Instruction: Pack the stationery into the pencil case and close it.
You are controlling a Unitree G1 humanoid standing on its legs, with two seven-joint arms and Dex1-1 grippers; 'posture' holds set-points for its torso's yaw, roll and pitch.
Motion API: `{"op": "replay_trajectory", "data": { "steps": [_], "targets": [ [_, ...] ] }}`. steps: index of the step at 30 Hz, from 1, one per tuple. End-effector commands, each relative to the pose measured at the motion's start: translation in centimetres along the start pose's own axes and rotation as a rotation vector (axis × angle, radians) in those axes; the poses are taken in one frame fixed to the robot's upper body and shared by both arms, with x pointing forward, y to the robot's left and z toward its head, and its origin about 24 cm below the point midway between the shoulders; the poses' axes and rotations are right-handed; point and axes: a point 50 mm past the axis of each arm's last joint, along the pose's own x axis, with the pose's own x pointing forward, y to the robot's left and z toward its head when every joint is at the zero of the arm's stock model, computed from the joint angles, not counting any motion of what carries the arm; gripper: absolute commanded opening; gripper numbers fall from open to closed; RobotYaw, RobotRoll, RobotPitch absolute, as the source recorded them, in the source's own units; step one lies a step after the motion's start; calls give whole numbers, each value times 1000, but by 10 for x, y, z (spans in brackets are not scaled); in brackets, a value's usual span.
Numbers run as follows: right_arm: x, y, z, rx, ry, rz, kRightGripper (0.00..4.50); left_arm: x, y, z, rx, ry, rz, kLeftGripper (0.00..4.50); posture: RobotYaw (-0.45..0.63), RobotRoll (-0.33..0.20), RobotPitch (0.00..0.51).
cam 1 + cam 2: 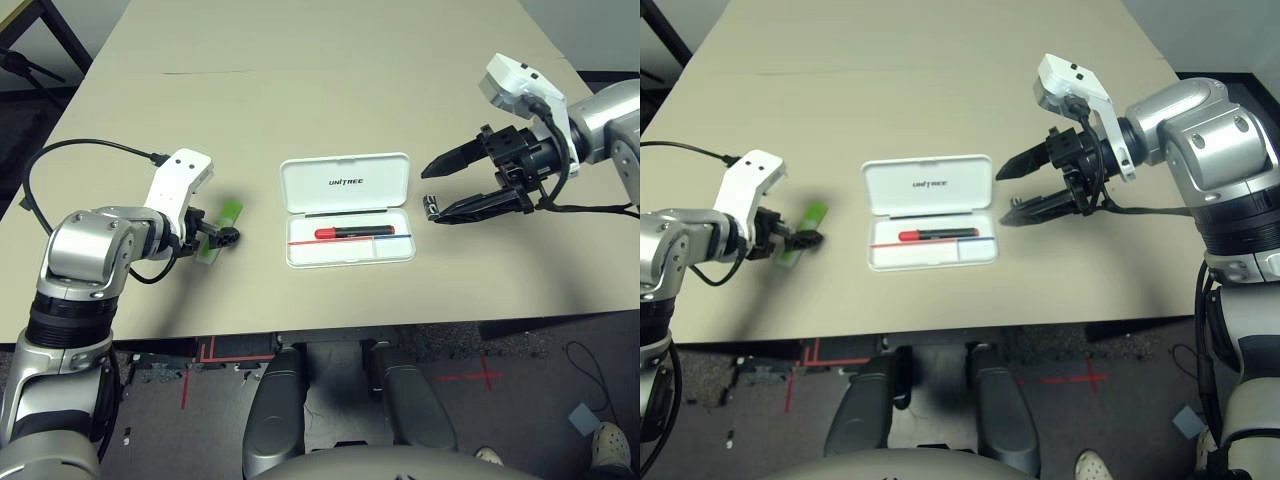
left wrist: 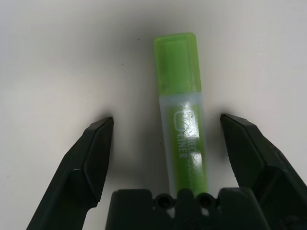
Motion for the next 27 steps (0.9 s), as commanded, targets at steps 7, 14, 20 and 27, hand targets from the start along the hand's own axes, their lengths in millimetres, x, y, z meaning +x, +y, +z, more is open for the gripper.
{"op": "replay_trajectory", "data": {
  "steps": [7, 14, 20, 27],
  "targets": [
    [-1, 0, 0, -22, 13, -19, 4500, 10, -6, -15, 7, 83, -20, 1298, 37, 0, 242],
    [-1, 0, -1, -22, 16, -19, 4500, 2, -9, -8, 105, 67, -49, 1081, 38, 0, 242],
    [-1, -1, -2, -19, 19, -20, 4500, -19, -18, 5, 381, 21, -165, 1081, 39, 0, 241],
    [-1, -2, -3, -20, 16, -23, 4500, -39, -38, 16, 696, -43, -331, 1081, 38, 0, 240]
  ]
}}
